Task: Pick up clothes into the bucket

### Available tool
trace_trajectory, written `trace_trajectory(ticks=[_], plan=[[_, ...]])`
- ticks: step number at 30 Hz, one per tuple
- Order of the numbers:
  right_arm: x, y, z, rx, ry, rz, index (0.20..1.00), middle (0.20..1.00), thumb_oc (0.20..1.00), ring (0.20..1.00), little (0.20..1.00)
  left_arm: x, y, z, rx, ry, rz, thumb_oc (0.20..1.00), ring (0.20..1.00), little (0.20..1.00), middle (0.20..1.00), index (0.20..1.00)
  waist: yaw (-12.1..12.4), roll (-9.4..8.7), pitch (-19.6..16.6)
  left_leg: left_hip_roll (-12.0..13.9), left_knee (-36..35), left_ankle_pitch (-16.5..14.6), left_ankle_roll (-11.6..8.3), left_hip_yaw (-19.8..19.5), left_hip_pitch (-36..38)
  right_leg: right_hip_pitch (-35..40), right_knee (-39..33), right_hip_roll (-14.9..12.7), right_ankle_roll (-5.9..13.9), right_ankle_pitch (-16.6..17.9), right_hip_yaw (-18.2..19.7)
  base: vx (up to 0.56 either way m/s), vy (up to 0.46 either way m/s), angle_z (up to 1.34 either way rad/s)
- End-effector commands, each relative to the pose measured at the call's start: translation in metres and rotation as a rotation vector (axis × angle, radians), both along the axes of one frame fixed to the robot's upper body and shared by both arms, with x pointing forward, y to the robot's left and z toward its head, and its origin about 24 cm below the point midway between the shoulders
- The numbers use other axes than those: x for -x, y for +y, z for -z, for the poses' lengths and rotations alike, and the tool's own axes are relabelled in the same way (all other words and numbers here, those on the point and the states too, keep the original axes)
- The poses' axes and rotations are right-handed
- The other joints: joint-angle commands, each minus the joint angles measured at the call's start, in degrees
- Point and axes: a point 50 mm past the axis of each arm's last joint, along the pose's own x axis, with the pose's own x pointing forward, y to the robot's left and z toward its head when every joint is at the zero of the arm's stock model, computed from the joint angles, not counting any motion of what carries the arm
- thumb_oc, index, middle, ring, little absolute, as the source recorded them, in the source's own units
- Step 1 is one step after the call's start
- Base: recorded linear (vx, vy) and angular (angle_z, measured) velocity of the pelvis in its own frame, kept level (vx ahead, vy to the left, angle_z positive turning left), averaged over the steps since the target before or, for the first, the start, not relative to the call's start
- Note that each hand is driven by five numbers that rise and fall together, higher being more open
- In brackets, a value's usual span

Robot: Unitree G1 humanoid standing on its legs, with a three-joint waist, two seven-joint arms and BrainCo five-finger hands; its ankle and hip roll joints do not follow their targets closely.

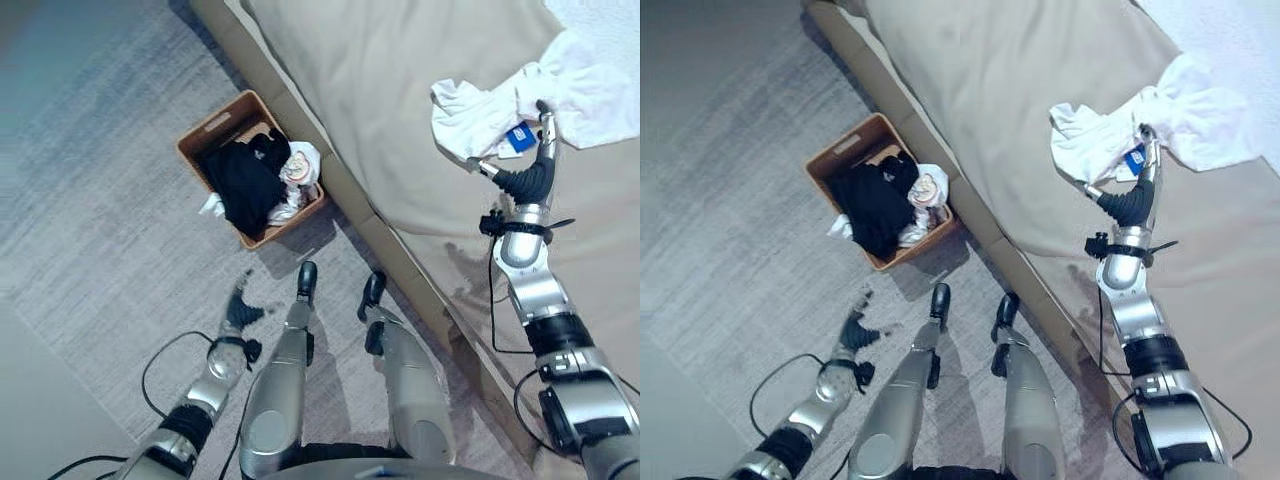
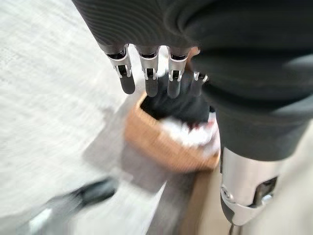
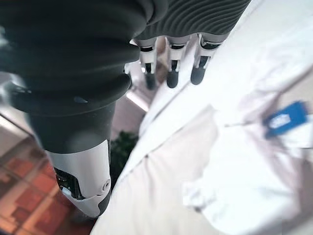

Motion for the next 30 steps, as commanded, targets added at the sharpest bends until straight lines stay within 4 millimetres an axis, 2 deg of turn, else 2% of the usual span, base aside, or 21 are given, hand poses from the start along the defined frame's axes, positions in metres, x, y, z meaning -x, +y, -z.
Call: trace_trajectory(ticks=[1,2,3,7,11,12,13,14,16,17,22,25,30], plan=[[0.007,-0.034,-0.035,0.113,-0.075,0.146,1.0,1.0,1.0,1.0,1.0,0.007,-0.023,0.0,0.036,-0.013,0.106,1.0,1.0,1.0,1.0,1.0,-0.16,3.45,-3.36,2.22,0.45,-1.55,-0.95,-0.97,1.32,2.21,0.7,-4.07,4.97,-1.34,0.2,0.03,-0.095,0.03],[0.003,-0.041,-0.053,0.153,-0.072,0.192,1.0,1.0,1.0,1.0,1.0,0.015,-0.023,0.009,0.081,0.033,0.066,1.0,1.0,1.0,1.0,1.0,0.32,3.98,-3.55,2.27,0.36,-1.42,-0.99,-0.97,1.24,1.65,1.74,-4.0,4.82,-1.76,0.5,0.02,-0.077,0.03],[0.002,-0.041,-0.054,0.155,-0.074,0.191,1.0,1.0,1.0,1.0,1.0,0.015,-0.023,0.008,0.084,0.031,0.065,1.0,1.0,1.0,1.0,1.0,0.21,4.04,-3.49,2.26,0.36,-1.42,-0.99,-0.95,1.2,1.56,1.83,-4.02,4.82,-1.8,0.54,0.01,-0.071,0.06],[-0.001,-0.065,-0.092,0.234,-0.061,0.33,1.0,1.0,1.0,1.0,1.0,0.024,-0.02,0.02,0.149,0.09,-0.047,1.0,1.0,1.0,1.0,1.0,1.08,5.49,-3.47,2.29,-0.09,-0.57,-1.49,-1.52,0.78,0.13,4.2,-4.4,4.45,-2.7,0.33,0.01,-0.066,0.04],[0.003,-0.087,-0.126,0.362,-0.008,0.482,1.0,1.0,1.0,1.0,1.0,0.025,-0.006,0.024,0.258,0.101,-0.232,1.0,1.0,1.0,1.0,1.0,1.79,6.54,-2.79,2.42,-0.16,0.08,-1.8,-1.95,-0.33,-1.85,6.32,-4.68,4.19,-3.19,0.05,0.02,-0.087,0.07],[0.004,-0.089,-0.132,0.368,-0.01,0.5,1.0,1.0,1.0,1.0,1.0,0.025,-0.004,0.023,0.274,0.096,-0.25,1.0,1.0,1.0,1.0,1.0,1.86,6.34,-2.96,2.28,-0.47,-1.08,-1.96,-2.12,0.24,-1.71,6.78,-4.68,4.66,-4.99,0.69,-0.02,-0.08,0.08],[0.005,-0.091,-0.15,0.439,0.011,0.546,1.0,1.0,1.0,1.0,1.0,0.022,0.001,0.021,0.295,0.084,-0.285,1.0,1.0,1.0,1.0,1.0,2.33,6.7,-2.01,2.45,0.5,0.1,-1.75,-2.0,-1.7,-3.71,6.94,-4.44,4.1,-2.85,0.62,-0.01,-0.042,0.14],[0.005,-0.09,-0.152,0.442,0.008,0.544,1.0,1.0,1.0,1.0,1.0,0.022,0.0,0.021,0.299,0.083,-0.286,1.0,1.0,1.0,1.0,1.0,2.2,6.8,-1.95,2.44,0.55,0.08,-1.75,-1.95,-1.8,-3.85,7.0,-4.45,4.09,-2.85,0.68,-0.11,-0.02,0.15],[0.005,-0.086,-0.169,0.491,0.008,0.57,1.0,1.0,1.0,1.0,1.0,0.018,0.002,0.017,0.298,0.058,-0.291,1.0,1.0,1.0,1.0,1.0,2.54,6.45,-1.08,2.62,1.14,-0.03,-1.7,-2.03,-3.39,-5.85,7.29,-4.13,4.08,-2.43,1.19,0.03,-0.069,0.04],[0.005,-0.083,-0.175,0.499,0.003,0.569,1.0,1.0,1.0,1.0,1.0,0.016,0.001,0.016,0.302,0.056,-0.287,1.0,1.0,1.0,1.0,1.0,2.37,5.96,-0.96,2.55,0.95,-1.26,-1.86,-2.07,-3.01,-6.06,8.1,-4.08,4.57,-4.35,2.01,0.07,-0.099,-0.04],[0.002,-0.077,-0.202,0.574,0.103,0.585,1.0,1.0,1.0,1.0,1.0,0.006,-0.008,0.007,0.335,0.033,-0.235,1.0,1.0,1.0,1.0,1.0,2.75,5.19,-0.39,2.86,1.73,-0.63,-2.02,-2.13,-7.79,-11.45,8.89,-3.44,4.54,-3.56,2.93,0.01,-0.066,-0.05],[0.004,-0.077,-0.212,0.566,0.118,0.594,1.0,1.0,1.0,1.0,1.0,0.002,-0.02,0.0,0.362,0.015,-0.182,1.0,1.0,1.0,1.0,1.0,2.86,5.0,-0.39,3.07,1.69,-0.16,-2.19,-1.84,-10.59,-14.88,9.16,-3.28,4.57,-3.13,3.17,0.0,-0.009,-0.01],[0.005,-0.071,-0.222,0.577,0.11,0.581,1.0,1.0,1.0,1.0,1.0,-0.002,-0.028,-0.009,0.376,-0.015,-0.126,1.0,1.0,1.0,1.0,1.0,2.81,4.59,-0.39,2.81,2.53,-0.01,-2.28,-1.86,-14.98,-19.19,9.87,-3.1,4.76,-3.02,3.56,0.0,0.0,0.0]])
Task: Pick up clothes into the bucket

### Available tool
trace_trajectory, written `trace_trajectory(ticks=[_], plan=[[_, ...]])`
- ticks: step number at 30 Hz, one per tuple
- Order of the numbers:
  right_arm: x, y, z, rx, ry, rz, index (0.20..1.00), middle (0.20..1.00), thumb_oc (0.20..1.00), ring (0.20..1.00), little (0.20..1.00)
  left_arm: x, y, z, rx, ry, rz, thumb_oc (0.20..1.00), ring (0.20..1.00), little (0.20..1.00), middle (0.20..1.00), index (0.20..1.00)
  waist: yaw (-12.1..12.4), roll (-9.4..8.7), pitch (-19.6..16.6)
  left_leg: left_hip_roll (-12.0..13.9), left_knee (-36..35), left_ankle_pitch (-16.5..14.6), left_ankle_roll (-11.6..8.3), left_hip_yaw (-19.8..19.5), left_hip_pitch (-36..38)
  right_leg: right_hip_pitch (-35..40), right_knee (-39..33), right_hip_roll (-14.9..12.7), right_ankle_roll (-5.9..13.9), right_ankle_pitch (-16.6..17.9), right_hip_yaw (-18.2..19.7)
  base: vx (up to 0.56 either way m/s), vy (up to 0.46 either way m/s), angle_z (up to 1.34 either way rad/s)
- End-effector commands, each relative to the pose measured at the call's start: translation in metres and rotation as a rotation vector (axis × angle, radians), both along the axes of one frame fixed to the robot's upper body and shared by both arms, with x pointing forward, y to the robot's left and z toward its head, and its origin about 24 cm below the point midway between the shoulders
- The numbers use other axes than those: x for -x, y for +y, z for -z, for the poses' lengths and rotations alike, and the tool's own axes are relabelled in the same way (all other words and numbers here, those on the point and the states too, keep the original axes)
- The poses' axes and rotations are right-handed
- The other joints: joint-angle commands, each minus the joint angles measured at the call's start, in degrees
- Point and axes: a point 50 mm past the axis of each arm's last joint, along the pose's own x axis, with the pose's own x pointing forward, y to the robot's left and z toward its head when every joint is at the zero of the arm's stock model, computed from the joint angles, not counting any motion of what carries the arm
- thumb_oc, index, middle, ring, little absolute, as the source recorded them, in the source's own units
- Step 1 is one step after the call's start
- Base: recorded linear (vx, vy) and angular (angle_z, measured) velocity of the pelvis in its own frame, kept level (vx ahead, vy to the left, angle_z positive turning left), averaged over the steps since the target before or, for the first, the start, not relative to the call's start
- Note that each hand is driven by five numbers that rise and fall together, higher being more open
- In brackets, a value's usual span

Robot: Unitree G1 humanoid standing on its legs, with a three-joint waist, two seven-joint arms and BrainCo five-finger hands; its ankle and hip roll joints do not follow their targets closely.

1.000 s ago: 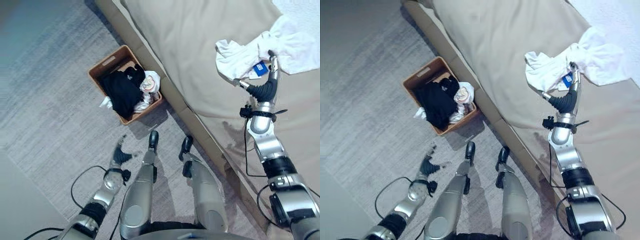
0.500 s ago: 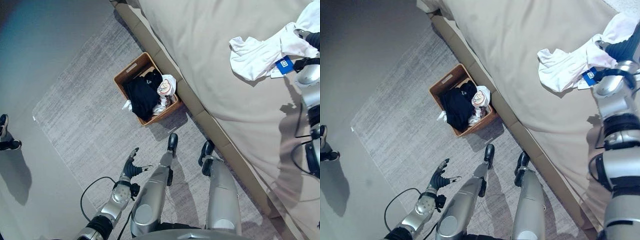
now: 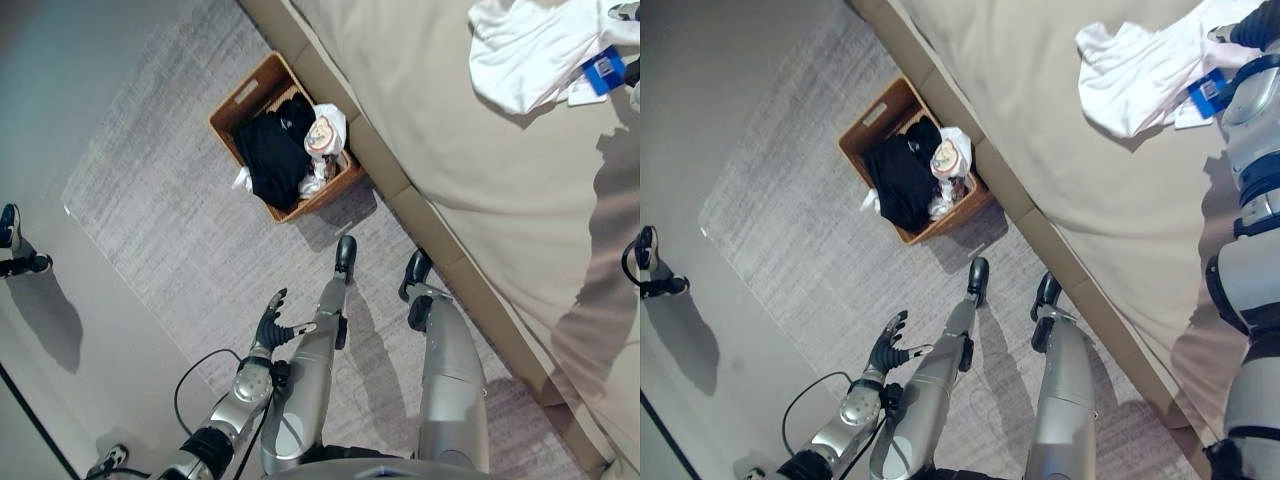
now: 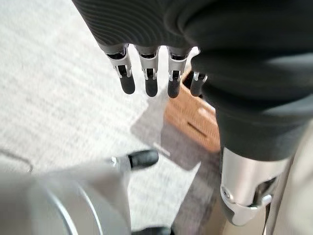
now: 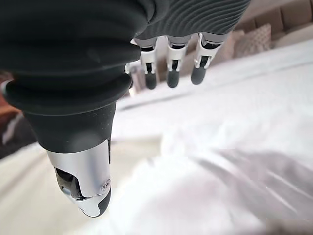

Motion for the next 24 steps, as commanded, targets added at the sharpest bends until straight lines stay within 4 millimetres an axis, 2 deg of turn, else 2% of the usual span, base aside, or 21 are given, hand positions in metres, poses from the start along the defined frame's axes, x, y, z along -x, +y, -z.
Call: trace_trajectory(ticks=[1,12,19,20,21,22,24], plan=[[0.019,0.001,-0.05,0.035,-0.114,0.006,1.0,1.0,1.0,1.0,1.0,-0.013,0.005,-0.014,0.019,-0.064,0.0,1.0,1.0,1.0,1.0,1.0,0.24,-1.79,2.41,3.25,1.12,-1.76,-1.89,-1.07,0.12,2.06,-4.37,-1.29,8.44,2.7,2.66,0.0,0.0,0.0],[0.022,-0.007,-0.05,-0.03,-0.075,-0.01,1.0,1.0,1.0,1.0,1.0,-0.016,0.017,-0.019,0.091,-0.078,-0.103,1.0,1.0,1.0,1.0,1.0,1.1,-2.11,2.41,2.5,2.33,-1.62,-1.72,-1.47,-5.54,-2.61,-4.35,-2.08,8.6,3.3,2.07,0.0,0.002,0.01],[0.017,-0.008,-0.042,-0.099,-0.025,-0.08,1.0,1.0,1.0,1.0,1.0,-0.019,0.023,-0.024,0.107,-0.094,-0.121,1.0,1.0,1.0,1.0,1.0,1.46,-2.9,2.41,2.21,2.65,-1.88,-1.56,-1.17,-7.69,-4.01,-5.96,-2.05,8.82,4.45,2.0,0.0,0.006,-0.01],[0.016,-0.009,-0.039,-0.103,-0.004,-0.085,0.956,0.956,0.956,0.956,0.956,-0.019,0.023,-0.024,0.109,-0.093,-0.119,1.0,1.0,1.0,1.0,1.0,1.45,-3.03,2.41,2.19,2.72,-1.92,-1.57,-1.15,-7.94,-4.18,-6.16,-2.07,8.83,4.58,1.96,0.0,0.0,0.0],[0.015,-0.008,-0.037,-0.119,0.01,-0.109,0.413,0.413,0.413,0.413,0.413,-0.019,0.023,-0.025,0.112,-0.093,-0.117,1.0,1.0,1.0,1.0,1.0,1.44,-3.16,2.41,2.09,2.86,-1.91,-1.58,-1.12,-8.27,-4.42,-6.3,-2.04,8.87,4.73,1.98,0.0,0.0,0.0],[0.014,-0.008,-0.036,-0.134,0.015,-0.119,0.2,0.2,0.2,0.2,0.2,-0.019,0.023,-0.025,0.119,-0.093,-0.115,1.0,1.0,1.0,1.0,1.0,1.47,-3.32,2.41,2.05,2.99,-1.91,-1.58,-1.07,-8.6,-4.61,-6.4,-2.06,8.88,4.86,2.02,0.0,0.0,0.0],[0.013,-0.009,-0.032,-0.149,0.035,-0.134,0.2,0.2,0.2,0.2,0.2,-0.019,0.023,-0.024,0.122,-0.086,-0.11,1.0,1.0,1.0,1.0,1.0,1.39,-3.65,2.41,1.96,3.17,-2.0,-1.6,-0.91,-8.73,-4.62,-6.7,-2.01,8.87,5.11,1.97,0.0,0.021,-0.04]])
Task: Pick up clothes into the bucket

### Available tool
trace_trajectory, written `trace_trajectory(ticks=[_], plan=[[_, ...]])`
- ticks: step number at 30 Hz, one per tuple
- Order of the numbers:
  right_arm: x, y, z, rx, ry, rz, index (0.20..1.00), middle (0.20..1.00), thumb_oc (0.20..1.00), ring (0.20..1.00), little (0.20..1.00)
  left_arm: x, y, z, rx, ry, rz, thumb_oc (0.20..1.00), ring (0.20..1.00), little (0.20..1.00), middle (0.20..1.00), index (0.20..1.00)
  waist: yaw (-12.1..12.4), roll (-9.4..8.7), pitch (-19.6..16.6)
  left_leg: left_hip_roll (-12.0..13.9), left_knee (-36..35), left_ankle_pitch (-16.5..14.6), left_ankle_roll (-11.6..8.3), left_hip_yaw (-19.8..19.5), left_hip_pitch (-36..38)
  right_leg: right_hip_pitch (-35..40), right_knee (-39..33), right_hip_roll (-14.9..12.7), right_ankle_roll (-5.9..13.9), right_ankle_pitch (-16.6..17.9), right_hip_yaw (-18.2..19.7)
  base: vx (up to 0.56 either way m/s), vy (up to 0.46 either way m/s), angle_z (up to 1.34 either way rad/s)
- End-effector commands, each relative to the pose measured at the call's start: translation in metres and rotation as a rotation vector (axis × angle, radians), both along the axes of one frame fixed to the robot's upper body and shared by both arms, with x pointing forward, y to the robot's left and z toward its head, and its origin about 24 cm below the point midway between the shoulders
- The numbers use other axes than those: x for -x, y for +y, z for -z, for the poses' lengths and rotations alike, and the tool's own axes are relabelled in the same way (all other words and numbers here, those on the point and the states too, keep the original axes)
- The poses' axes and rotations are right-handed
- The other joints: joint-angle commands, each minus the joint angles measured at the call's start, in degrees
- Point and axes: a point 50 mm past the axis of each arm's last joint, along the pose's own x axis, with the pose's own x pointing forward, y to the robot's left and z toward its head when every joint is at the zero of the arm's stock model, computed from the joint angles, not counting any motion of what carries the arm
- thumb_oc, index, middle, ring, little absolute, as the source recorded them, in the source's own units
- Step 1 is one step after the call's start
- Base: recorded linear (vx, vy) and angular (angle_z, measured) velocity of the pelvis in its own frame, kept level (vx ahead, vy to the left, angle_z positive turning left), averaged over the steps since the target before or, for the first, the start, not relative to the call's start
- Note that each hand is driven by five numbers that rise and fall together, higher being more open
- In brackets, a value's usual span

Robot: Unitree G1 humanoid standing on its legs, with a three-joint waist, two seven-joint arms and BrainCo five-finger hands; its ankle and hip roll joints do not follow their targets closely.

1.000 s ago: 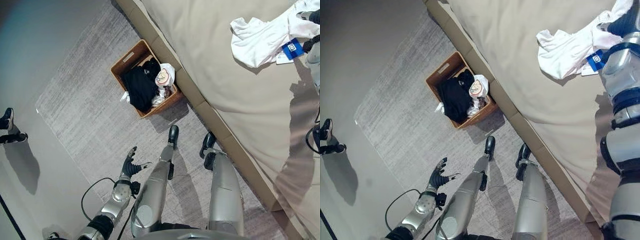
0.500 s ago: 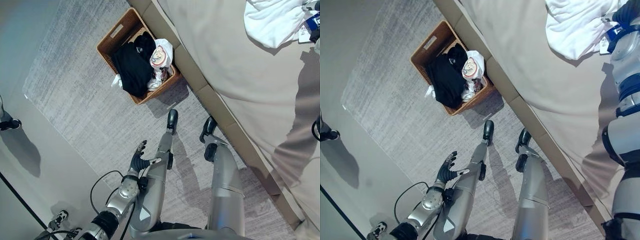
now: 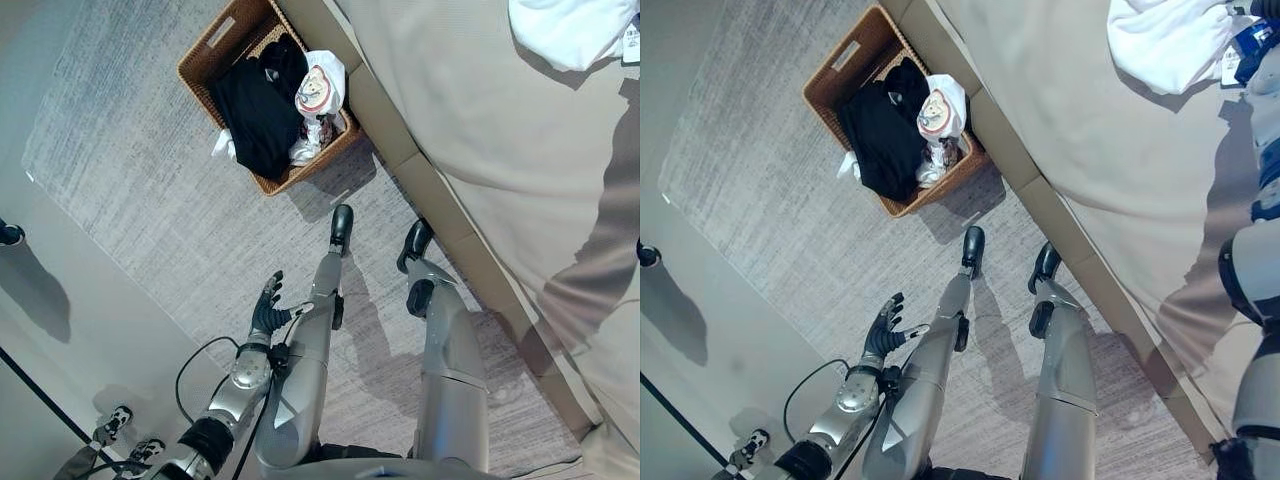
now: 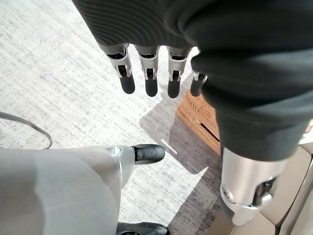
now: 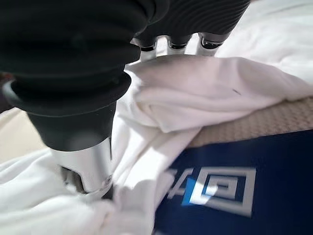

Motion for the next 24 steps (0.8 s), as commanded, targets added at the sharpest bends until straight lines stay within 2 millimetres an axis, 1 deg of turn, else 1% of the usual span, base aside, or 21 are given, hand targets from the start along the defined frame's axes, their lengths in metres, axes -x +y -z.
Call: trace_trajectory(ticks=[1,3,7,13,16,19,20,21,22,23,24], plan=[[0.004,-0.003,-0.006,0.034,0.05,-0.036,0.2,0.2,0.2,0.2,0.2,-0.006,0.016,-0.007,-0.018,-0.026,-0.014,1.0,1.0,1.0,1.0,1.0,1.49,-2.41,1.65,2.4,1.01,-2.59,-1.16,-0.73,0.7,2.48,-4.92,-1.73,7.7,2.55,2.37,-0.01,0.023,-0.03],[0.003,-0.002,-0.005,0.023,0.043,-0.041,0.2,0.2,0.2,0.2,0.2,-0.007,0.016,-0.007,-0.019,-0.027,-0.016,1.0,1.0,1.0,1.0,1.0,1.37,-2.66,1.65,2.29,1.35,-2.78,-1.1,-0.49,0.67,2.61,-5.24,-1.72,7.73,2.87,2.5,-0.01,0.018,-0.01],[0.0,0.007,-0.006,0.027,0.014,-0.076,0.2,0.2,0.2,0.2,0.2,-0.008,0.02,-0.009,-0.032,-0.034,-0.028,1.0,1.0,1.0,1.0,1.0,0.94,-3.7,1.65,2.04,2.22,-3.51,-0.92,0.05,1.29,4.01,-6.69,-1.39,7.86,4.01,2.95,-0.02,0.044,-0.05],[-0.004,0.016,-0.007,0.022,-0.006,-0.114,0.2,0.2,0.2,0.2,0.2,-0.007,0.031,-0.006,-0.079,-0.022,-0.047,1.0,1.0,1.0,1.0,1.0,0.12,-5.66,1.65,1.3,6.76,-6.39,-0.39,0.98,3.51,8.19,-8.03,-0.76,7.95,5.35,3.69,-0.06,0.035,-0.13],[-0.007,0.024,-0.006,0.035,-0.005,-0.142,0.2,0.2,0.2,0.2,0.2,-0.004,0.039,-0.002,-0.111,-0.002,-0.054,1.0,1.0,1.0,1.0,1.0,-0.56,-6.7,1.65,0.9,9.61,-8.38,-0.23,1.73,5.47,11.52,-8.75,-0.51,7.87,5.88,4.25,-0.07,0.048,-0.08],[-0.009,0.03,-0.008,0.048,-0.013,-0.163,0.2,0.2,0.2,0.2,0.2,0.002,0.049,0.006,-0.155,0.039,-0.066,1.0,1.0,1.0,1.0,1.0,-1.13,-7.89,1.65,1.06,11.59,-10.13,0.04,2.84,8.85,15.94,-10.1,-0.1,7.97,6.7,4.75,-0.09,0.077,-0.16],[-0.009,0.033,-0.011,0.059,-0.023,-0.171,0.2,0.2,0.2,0.2,0.2,0.001,0.053,0.005,-0.168,0.039,-0.073,1.0,1.0,1.0,1.0,1.0,-1.33,-8.37,1.65,1.09,11.78,-8.68,0.38,3.39,8.41,16.08,-11.34,-0.26,7.56,8.84,4.41,-0.14,0.117,-0.25],[-0.009,0.037,-0.012,0.076,-0.03,-0.18,0.2,0.2,0.2,0.2,0.2,0.001,0.056,0.006,-0.178,0.039,-0.074,1.0,1.0,1.0,1.0,1.0,-1.66,-8.85,1.65,1.14,11.77,-9.08,0.42,3.95,10.19,18.0,-12.01,-0.17,7.79,9.17,4.63,-0.11,0.08,-0.23],[-0.009,0.036,-0.012,0.076,-0.029,-0.181,0.2,0.2,0.2,0.2,0.2,0.002,0.056,0.006,-0.179,0.04,-0.074,1.0,1.0,1.0,1.0,1.0,-1.63,-8.87,1.65,1.17,11.7,-9.08,0.42,3.97,10.3,18.12,-12.1,-0.14,7.79,9.2,4.64,-0.05,0.1,-0.21],[-0.009,0.042,-0.014,0.099,-0.049,-0.201,0.2,0.2,0.2,0.2,0.2,0.004,0.066,0.007,-0.208,0.051,-0.086,1.0,1.0,1.0,1.0,1.0,-2.03,-9.72,1.65,1.22,11.5,-9.91,0.61,4.91,15.69,23.74,-14.48,-0.13,8.14,10.13,5.07,-0.03,0.062,-0.31],[-0.009,0.042,-0.013,0.098,-0.048,-0.201,0.2,0.2,0.2,0.2,0.2,0.004,0.066,0.007,-0.208,0.052,-0.086,1.0,1.0,1.0,1.0,1.0,-2.01,-9.73,1.65,1.24,11.43,-9.9,0.61,4.91,15.79,23.84,-14.57,-0.11,8.15,10.16,5.05,-0.03,0.077,-0.33]])
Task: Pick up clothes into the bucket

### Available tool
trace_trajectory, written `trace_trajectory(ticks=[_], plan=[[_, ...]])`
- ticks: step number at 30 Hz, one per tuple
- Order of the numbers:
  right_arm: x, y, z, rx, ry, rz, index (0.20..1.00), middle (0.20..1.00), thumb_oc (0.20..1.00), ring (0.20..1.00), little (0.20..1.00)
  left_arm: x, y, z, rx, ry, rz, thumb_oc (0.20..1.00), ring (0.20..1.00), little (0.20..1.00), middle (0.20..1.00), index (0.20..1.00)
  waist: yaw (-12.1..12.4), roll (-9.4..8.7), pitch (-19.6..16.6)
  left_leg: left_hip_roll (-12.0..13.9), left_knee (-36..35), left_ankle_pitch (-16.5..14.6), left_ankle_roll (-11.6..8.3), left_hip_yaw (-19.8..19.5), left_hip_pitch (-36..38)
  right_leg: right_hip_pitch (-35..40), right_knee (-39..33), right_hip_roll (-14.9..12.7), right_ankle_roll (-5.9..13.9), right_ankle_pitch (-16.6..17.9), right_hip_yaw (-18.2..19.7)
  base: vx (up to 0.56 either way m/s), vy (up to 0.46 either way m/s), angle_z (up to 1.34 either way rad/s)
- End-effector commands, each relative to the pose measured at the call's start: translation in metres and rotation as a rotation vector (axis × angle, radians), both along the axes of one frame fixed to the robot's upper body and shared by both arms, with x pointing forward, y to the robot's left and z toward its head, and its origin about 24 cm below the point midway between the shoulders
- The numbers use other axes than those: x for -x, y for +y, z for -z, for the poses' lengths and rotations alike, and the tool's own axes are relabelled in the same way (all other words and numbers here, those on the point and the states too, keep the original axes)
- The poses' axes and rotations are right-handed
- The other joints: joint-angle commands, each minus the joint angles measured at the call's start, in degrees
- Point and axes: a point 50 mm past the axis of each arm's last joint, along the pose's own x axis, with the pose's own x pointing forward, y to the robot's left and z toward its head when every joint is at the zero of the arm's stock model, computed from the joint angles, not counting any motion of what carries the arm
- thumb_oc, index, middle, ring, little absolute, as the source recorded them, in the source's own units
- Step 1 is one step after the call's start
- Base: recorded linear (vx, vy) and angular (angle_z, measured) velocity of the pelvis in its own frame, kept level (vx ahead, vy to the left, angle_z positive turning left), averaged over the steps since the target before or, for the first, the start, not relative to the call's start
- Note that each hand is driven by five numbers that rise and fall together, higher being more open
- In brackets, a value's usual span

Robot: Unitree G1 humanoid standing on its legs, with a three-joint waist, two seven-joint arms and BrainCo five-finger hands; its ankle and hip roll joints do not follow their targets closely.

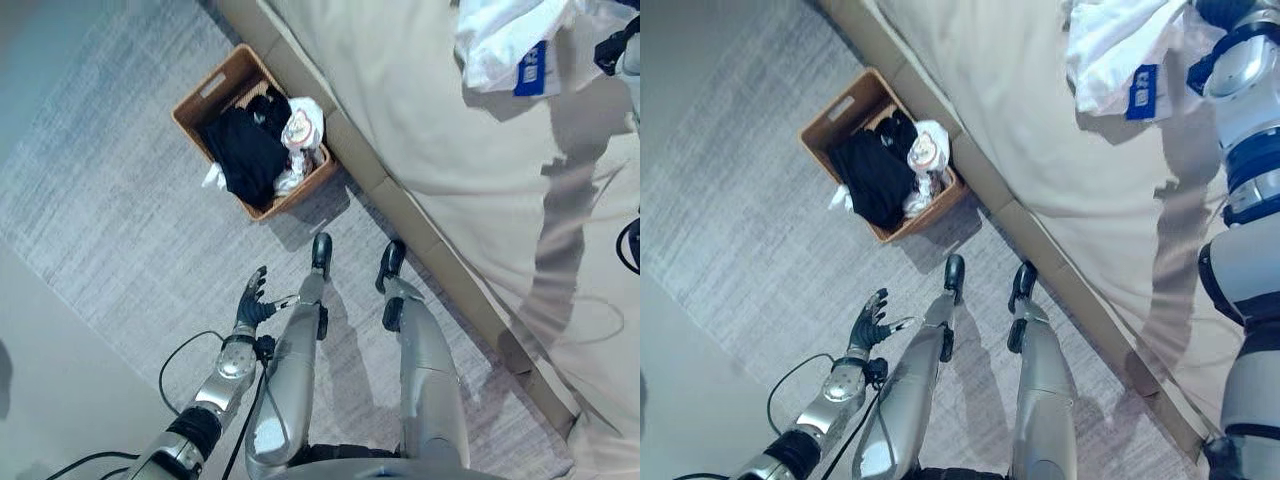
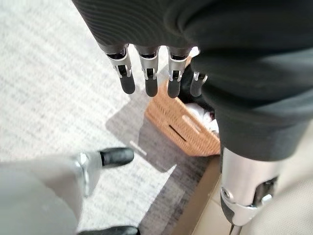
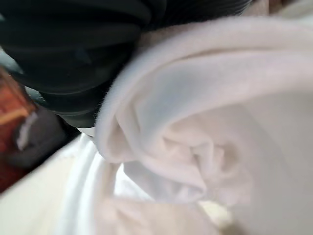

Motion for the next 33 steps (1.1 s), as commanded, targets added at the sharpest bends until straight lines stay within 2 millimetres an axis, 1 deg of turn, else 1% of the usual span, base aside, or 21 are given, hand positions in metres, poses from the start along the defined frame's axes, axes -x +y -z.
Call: trace_trajectory(ticks=[1,4,6,7,9,11,12,13,14,17,19,20,22,23,26,27,28,30,33], plan=[[0.014,-0.003,-0.021,0.05,-0.12,-0.008,0.2,0.2,0.2,0.2,0.2,0.013,0.026,0.002,-0.07,0.004,-0.033,1.0,1.0,1.0,1.0,1.0,0.81,-3.08,0.4,0.53,4.79,-6.86,-1.33,-0.28,5.8,8.95,-4.62,-3.29,4.5,3.05,-0.52,0.0,0.035,-0.29],[0.018,-0.002,-0.024,0.047,-0.162,-0.024,0.2,0.2,0.2,0.2,0.2,0.013,0.032,-0.001,-0.088,-0.007,-0.03,1.0,1.0,1.0,1.0,1.0,0.53,-3.75,0.33,0.54,3.62,-7.6,-1.24,0.35,12.84,16.43,-7.22,-3.35,4.89,3.64,-0.59,0.04,0.053,-0.09],[0.02,0.005,-0.025,0.055,-0.2,-0.064,0.2,0.2,0.2,0.2,0.2,0.014,0.038,-0.002,-0.101,-0.01,-0.041,1.0,1.0,1.0,1.0,1.0,0.04,-4.65,-2.5,0.71,2.47,-7.79,-1.18,0.76,15.72,19.76,-9.47,-3.29,5.16,4.28,-0.68,0.11,0.041,-0.05],[0.019,0.007,-0.02,0.063,-0.2,-0.077,0.2,0.2,0.2,0.2,0.2,0.015,0.039,-0.003,-0.108,-0.015,-0.037,1.0,1.0,1.0,1.0,1.0,-0.1,-4.82,-3.92,0.82,1.8,-8.24,-1.21,1.1,17.45,21.63,-10.37,-3.01,5.28,4.22,-0.7,0.12,0.035,-0.07],[0.016,0.007,-0.01,0.058,-0.18,-0.093,0.2,0.2,0.2,0.2,0.2,0.014,0.04,-0.006,-0.118,-0.025,-0.025,1.0,1.0,1.0,1.0,1.0,-0.35,-5.58,-7.12,0.86,-0.08,-8.11,-1.17,1.47,20.34,25.2,-13.2,-2.66,5.62,4.82,-0.81,0.14,0.025,-0.14],[0.014,0.011,-0.002,0.057,-0.159,-0.12,0.2,0.2,0.2,0.2,0.2,0.011,0.04,-0.013,-0.126,-0.055,0.003,1.0,1.0,1.0,1.0,1.0,-0.61,-5.94,-10.01,1.14,-1.84,-8.24,-1.15,1.79,23.41,28.31,-15.45,-2.19,5.88,4.95,-0.84,0.13,0.018,-0.18],[0.011,0.011,0.004,0.051,-0.143,-0.129,0.2,0.2,0.2,0.2,0.2,0.007,0.038,-0.02,-0.131,-0.083,0.028,1.0,1.0,1.0,1.0,1.0,-0.77,-6.1,-11.45,1.27,-2.81,-8.31,-1.09,1.87,24.84,29.73,-16.57,-1.97,5.93,5.04,-0.56,0.15,0.016,-0.12],[0.009,0.015,0.011,0.061,-0.114,-0.156,0.2,0.2,0.2,0.2,0.2,-0.001,0.035,-0.036,-0.121,-0.149,0.069,1.0,1.0,1.0,1.0,1.0,-1.05,-6.3,-14.09,1.61,-4.42,-8.61,-1.01,2.14,27.49,32.2,-18.15,-1.46,6.09,4.85,-0.57,0.11,0.005,-0.02],[0.009,0.015,0.011,0.06,-0.114,-0.156,0.2,0.2,0.2,0.2,0.2,-0.001,0.035,-0.036,-0.122,-0.149,0.069,1.0,1.0,1.0,1.0,1.0,-1.09,-6.4,-14.17,1.51,-4.58,-8.32,-0.98,2.13,27.38,32.1,-18.29,-1.55,6.1,5.06,-0.59,0.1,0.01,-0.07],[0.005,0.02,0.023,0.047,-0.081,-0.201,0.2,0.2,0.2,0.2,0.2,-0.014,0.031,-0.059,-0.111,-0.238,0.112,1.0,1.0,1.0,1.0,1.0,-1.76,-6.72,-17.94,2.14,-7.89,-7.94,-0.83,2.8,30.9,34.74,-19.94,-0.94,6.24,4.96,-0.43,0.09,0.012,-0.1],[0.004,0.027,0.03,0.043,-0.059,-0.256,0.2,0.2,0.2,0.2,0.2,-0.028,0.024,-0.087,-0.089,-0.344,0.156,1.0,1.0,1.0,1.0,1.0,-2.36,-6.94,-20.35,2.51,-10.09,-7.34,-1.02,3.19,32.8,36.44,-21.04,-0.58,6.27,4.85,-0.53,0.08,-0.004,-0.07],[0.005,0.026,0.035,0.049,-0.038,-0.262,0.2,0.2,0.2,0.2,0.2,-0.031,0.021,-0.098,-0.074,-0.385,0.168,1.0,1.0,1.0,1.0,1.0,-2.59,-7.12,-21.41,2.63,-11.16,-6.97,-1.16,3.32,33.76,37.43,-21.81,-0.39,6.31,4.82,-0.97,0.07,-0.003,0.01],[0.006,0.026,0.043,0.058,-0.005,-0.282,0.2,0.2,0.2,0.2,0.2,-0.038,0.016,-0.111,-0.046,-0.427,0.188,1.0,1.0,1.0,1.0,1.0,-3.04,-7.36,-23.06,2.92,-12.38,-6.77,-1.4,3.66,35.09,38.74,-22.84,-0.21,6.39,4.77,-1.24,0.07,-0.009,-0.03],[0.006,0.029,0.047,0.075,0.02,-0.304,0.2,0.2,0.2,0.2,0.2,-0.044,0.014,-0.121,-0.046,-0.461,0.205,1.0,1.0,1.0,1.0,1.0,-3.27,-7.53,-24.01,3.01,-12.76,-6.75,-1.48,3.88,35.73,39.42,-23.37,-0.11,6.45,4.76,-1.38,0.07,-0.007,-0.07],[0.009,0.031,0.062,0.097,0.089,-0.349,0.2,0.2,0.2,0.2,0.2,-0.051,0.003,-0.144,-0.028,-0.543,0.251,1.0,1.0,1.0,1.0,1.0,-3.39,-7.67,-25.85,3.19,-13.11,-7.08,-1.5,4.27,37.42,41.24,-23.98,-0.13,6.54,4.58,-1.55,0.06,0.007,0.0],[0.009,0.036,0.067,0.11,0.116,-0.376,0.2,0.2,0.2,0.2,0.2,-0.055,-0.003,-0.158,-0.036,-0.593,0.278,1.0,1.0,1.0,1.0,1.0,-3.51,-7.68,-26.37,3.18,-13.06,-7.22,-1.46,4.25,37.71,41.53,-23.89,-0.07,6.55,4.45,-1.54,0.05,0.006,-0.05],[0.01,0.034,0.069,0.111,0.13,-0.382,0.2,0.2,0.2,0.2,0.2,-0.056,-0.006,-0.163,-0.047,-0.609,0.294,1.0,1.0,1.0,1.0,1.0,-3.39,-7.76,-26.59,3.2,-13.04,-7.36,-1.44,4.27,38.01,41.9,-23.97,-0.05,6.54,4.36,-1.48,0.04,0.009,-0.02],[0.012,0.037,0.076,0.135,0.174,-0.413,0.2,0.2,0.2,0.2,0.2,-0.059,-0.011,-0.176,-0.076,-0.659,0.315,1.0,1.0,1.0,1.0,1.0,-3.43,-7.78,-27.26,3.25,-13.09,-7.56,-1.45,4.31,38.64,42.59,-24.07,-0.02,6.51,4.17,-1.4,0.04,0.013,0.0],[0.015,0.045,0.081,0.16,0.218,-0.468,0.2,0.2,0.2,0.2,0.2,-0.062,-0.015,-0.18,-0.096,-0.676,0.324,1.0,1.0,1.0,1.0,1.0,-3.67,-7.82,-28.05,3.39,-13.06,-7.84,-1.47,4.49,39.39,43.42,-23.97,-0.05,6.46,3.88,-1.45,0.03,0.01,-0.05]])
